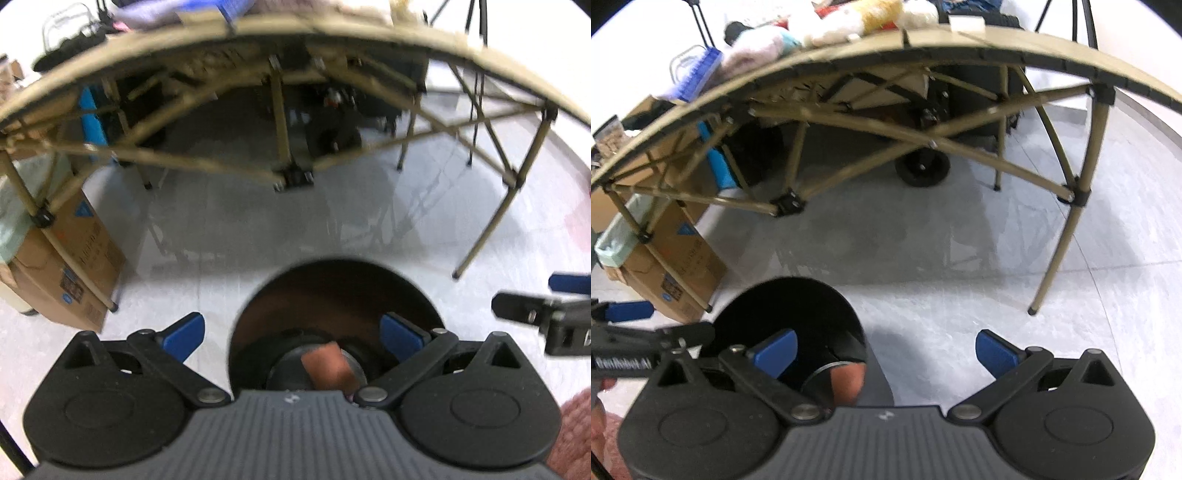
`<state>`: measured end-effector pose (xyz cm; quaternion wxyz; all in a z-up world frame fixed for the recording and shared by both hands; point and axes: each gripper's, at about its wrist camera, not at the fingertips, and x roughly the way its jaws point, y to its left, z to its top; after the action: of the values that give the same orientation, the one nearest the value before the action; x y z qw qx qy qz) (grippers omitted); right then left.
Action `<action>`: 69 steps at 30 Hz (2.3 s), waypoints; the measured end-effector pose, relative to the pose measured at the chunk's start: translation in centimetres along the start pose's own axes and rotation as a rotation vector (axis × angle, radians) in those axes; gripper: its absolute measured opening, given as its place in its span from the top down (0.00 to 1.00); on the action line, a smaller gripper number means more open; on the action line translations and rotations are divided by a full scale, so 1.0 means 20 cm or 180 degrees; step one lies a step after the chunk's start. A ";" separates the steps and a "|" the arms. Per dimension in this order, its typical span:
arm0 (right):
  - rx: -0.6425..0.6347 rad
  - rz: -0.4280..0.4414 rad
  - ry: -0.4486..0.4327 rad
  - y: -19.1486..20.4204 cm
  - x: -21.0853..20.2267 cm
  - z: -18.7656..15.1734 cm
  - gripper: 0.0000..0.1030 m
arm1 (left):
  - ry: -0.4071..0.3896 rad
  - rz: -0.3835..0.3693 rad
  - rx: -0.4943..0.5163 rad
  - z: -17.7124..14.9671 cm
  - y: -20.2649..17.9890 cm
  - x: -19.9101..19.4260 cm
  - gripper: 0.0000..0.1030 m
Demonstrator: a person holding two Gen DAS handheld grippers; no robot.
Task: Organize soft objects
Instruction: 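Open the left gripper to drop the sponge into the bin, then move both open tools back toward the wooden table, then close the left gripper on the blue wet-wipe packet while the right gripper grasps the white foam wedge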
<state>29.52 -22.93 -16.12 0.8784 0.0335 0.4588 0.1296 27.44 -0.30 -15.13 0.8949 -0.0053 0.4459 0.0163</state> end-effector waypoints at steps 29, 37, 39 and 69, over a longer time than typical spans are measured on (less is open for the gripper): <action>-0.0072 0.0077 -0.1663 0.11 -0.71 0.43 0.00 | -0.1521 0.0122 -0.0331 0.36 0.14 -0.80 0.00; -0.0056 -0.0028 -0.1725 0.12 -0.77 0.46 0.00 | -0.1654 0.0150 -0.0409 0.36 0.17 -0.88 0.00; -0.0077 -0.0064 -0.1725 0.13 -0.76 0.47 0.00 | -0.1665 0.0161 -0.0435 0.37 0.17 -0.89 0.00; 0.0144 -0.0152 -0.1595 -0.02 -0.14 1.03 0.00 | -0.1445 0.0177 -0.0336 0.94 0.27 -0.17 0.00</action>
<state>44.81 -22.80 -2.05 0.9665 0.0735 0.2302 0.0861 40.17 5.39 -0.99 0.9699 -0.0361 0.2317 0.0650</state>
